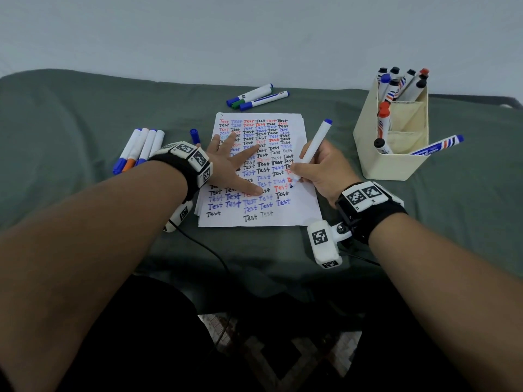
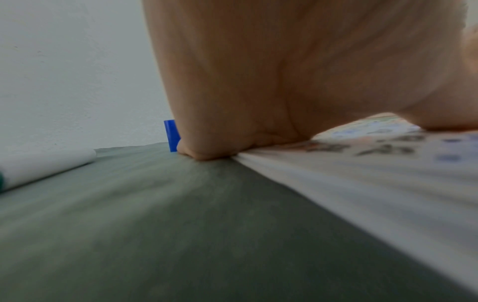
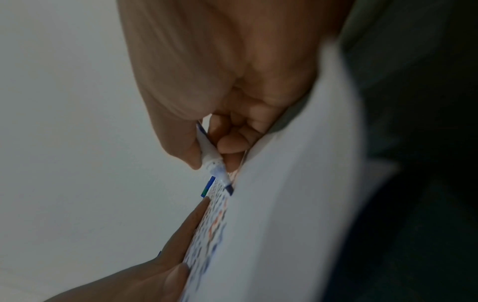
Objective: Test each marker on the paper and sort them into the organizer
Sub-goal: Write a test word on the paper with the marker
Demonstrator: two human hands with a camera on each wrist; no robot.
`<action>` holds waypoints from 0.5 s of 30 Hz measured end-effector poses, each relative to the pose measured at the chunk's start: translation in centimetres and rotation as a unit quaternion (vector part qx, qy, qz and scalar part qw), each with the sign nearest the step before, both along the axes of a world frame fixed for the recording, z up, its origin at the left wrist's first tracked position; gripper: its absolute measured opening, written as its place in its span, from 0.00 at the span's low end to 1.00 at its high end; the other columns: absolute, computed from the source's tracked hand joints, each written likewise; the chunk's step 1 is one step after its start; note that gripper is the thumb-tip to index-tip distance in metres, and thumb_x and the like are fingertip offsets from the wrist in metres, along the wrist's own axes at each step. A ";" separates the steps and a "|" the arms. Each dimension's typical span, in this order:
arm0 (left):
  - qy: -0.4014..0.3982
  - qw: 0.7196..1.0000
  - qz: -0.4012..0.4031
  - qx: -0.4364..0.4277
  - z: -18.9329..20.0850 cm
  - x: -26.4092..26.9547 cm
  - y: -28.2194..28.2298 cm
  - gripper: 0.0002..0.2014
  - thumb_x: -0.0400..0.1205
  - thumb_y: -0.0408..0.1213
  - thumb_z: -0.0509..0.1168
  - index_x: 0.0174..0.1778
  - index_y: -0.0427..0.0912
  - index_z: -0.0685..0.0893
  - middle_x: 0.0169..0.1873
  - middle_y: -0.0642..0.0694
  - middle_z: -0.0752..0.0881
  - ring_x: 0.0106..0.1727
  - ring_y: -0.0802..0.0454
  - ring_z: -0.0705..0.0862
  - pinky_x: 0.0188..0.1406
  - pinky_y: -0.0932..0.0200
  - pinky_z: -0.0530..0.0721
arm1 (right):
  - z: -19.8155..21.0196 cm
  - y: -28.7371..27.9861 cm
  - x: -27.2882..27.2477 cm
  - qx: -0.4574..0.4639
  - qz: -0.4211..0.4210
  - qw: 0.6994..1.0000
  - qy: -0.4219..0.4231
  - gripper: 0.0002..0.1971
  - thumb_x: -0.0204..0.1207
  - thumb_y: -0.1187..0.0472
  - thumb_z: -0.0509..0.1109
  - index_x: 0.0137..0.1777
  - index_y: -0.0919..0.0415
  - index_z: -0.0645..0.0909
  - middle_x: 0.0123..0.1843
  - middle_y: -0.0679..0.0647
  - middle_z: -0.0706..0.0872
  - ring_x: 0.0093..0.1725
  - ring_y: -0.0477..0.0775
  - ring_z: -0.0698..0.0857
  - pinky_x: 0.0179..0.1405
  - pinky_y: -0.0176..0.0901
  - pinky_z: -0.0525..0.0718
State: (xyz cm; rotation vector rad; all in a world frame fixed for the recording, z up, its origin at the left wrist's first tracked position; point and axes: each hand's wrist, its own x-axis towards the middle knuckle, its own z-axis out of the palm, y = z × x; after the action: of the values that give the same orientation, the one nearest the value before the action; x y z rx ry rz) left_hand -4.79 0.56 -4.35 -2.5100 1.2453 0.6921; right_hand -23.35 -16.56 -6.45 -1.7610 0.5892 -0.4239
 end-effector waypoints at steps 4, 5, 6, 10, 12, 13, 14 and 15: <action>0.005 1.000 0.004 -0.001 0.1 0.0 0.1 0.53 0.44 0.95 0.51 0.53 0.91 0.19 0.83 0.55 0.22 0.85 0.39 0.27 0.78 0.19 0.39 | -0.1 0.0 0.0 0.002 -0.005 1.000 -0.011 0.14 0.71 0.63 0.82 0.46 0.51 0.79 0.39 0.48 0.89 0.40 0.52 0.90 0.44 0.50 0.91; 0.005 1.000 0.004 -0.001 0.1 0.0 0.1 0.53 0.44 0.95 0.51 0.52 0.91 0.18 0.83 0.55 0.22 0.85 0.39 0.27 0.78 0.19 0.39 | -0.2 0.0 -0.1 0.006 -0.009 1.000 -0.020 0.13 0.71 0.63 0.82 0.46 0.51 0.79 0.38 0.48 0.89 0.38 0.50 0.89 0.41 0.46 0.90; 0.003 1.000 0.003 -0.002 0.0 0.0 0.1 0.54 0.44 0.95 0.51 0.53 0.91 0.18 0.83 0.55 0.22 0.85 0.39 0.27 0.78 0.19 0.39 | -0.2 0.0 -0.1 0.009 -0.013 1.000 -0.026 0.13 0.71 0.63 0.82 0.47 0.52 0.79 0.37 0.49 0.88 0.36 0.49 0.88 0.40 0.44 0.88; 0.001 1.000 0.005 -0.004 -0.1 0.1 0.0 0.54 0.44 0.95 0.51 0.52 0.91 0.18 0.83 0.56 0.22 0.85 0.39 0.27 0.78 0.18 0.39 | 0.0 0.0 -0.2 0.017 -0.002 1.000 -0.017 0.13 0.73 0.65 0.82 0.47 0.53 0.79 0.42 0.54 0.89 0.43 0.58 0.91 0.46 0.49 0.92; 0.002 1.000 0.007 -0.006 -0.1 0.1 0.0 0.53 0.44 0.95 0.51 0.51 0.92 0.18 0.83 0.56 0.22 0.86 0.39 0.27 0.78 0.18 0.39 | 0.1 0.1 -0.2 0.014 0.005 1.000 -0.009 0.14 0.73 0.66 0.82 0.46 0.52 0.79 0.42 0.51 0.89 0.45 0.57 0.92 0.46 0.49 0.92; 0.002 1.000 0.007 -0.006 -0.1 0.1 0.1 0.53 0.44 0.95 0.51 0.51 0.92 0.18 0.83 0.56 0.22 0.86 0.39 0.27 0.78 0.18 0.39 | 0.2 0.2 -0.3 0.015 0.006 1.000 -0.011 0.14 0.73 0.66 0.82 0.47 0.52 0.79 0.41 0.50 0.89 0.44 0.54 0.92 0.44 0.47 0.92; 0.001 1.000 0.008 -0.006 -0.1 0.1 0.1 0.53 0.44 0.95 0.51 0.50 0.92 0.18 0.83 0.56 0.22 0.86 0.39 0.27 0.78 0.18 0.39 | 0.2 0.3 -0.3 0.021 0.003 1.000 -0.018 0.13 0.73 0.67 0.82 0.47 0.54 0.79 0.41 0.51 0.89 0.41 0.51 0.91 0.41 0.44 0.90; 0.001 1.000 0.008 -0.005 -0.1 0.1 0.1 0.52 0.44 0.95 0.51 0.50 0.92 0.18 0.83 0.56 0.22 0.86 0.39 0.27 0.78 0.18 0.38 | 0.2 0.3 -0.3 0.028 -0.002 0.999 -0.027 0.13 0.73 0.67 0.81 0.48 0.56 0.79 0.41 0.53 0.88 0.39 0.50 0.90 0.39 0.41 0.89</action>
State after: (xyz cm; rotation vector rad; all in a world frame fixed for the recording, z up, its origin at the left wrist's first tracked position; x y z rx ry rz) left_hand -4.68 0.63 -4.49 -2.5311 1.2345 0.6923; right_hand -23.66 -16.27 -6.25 -1.6909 0.5620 -0.4518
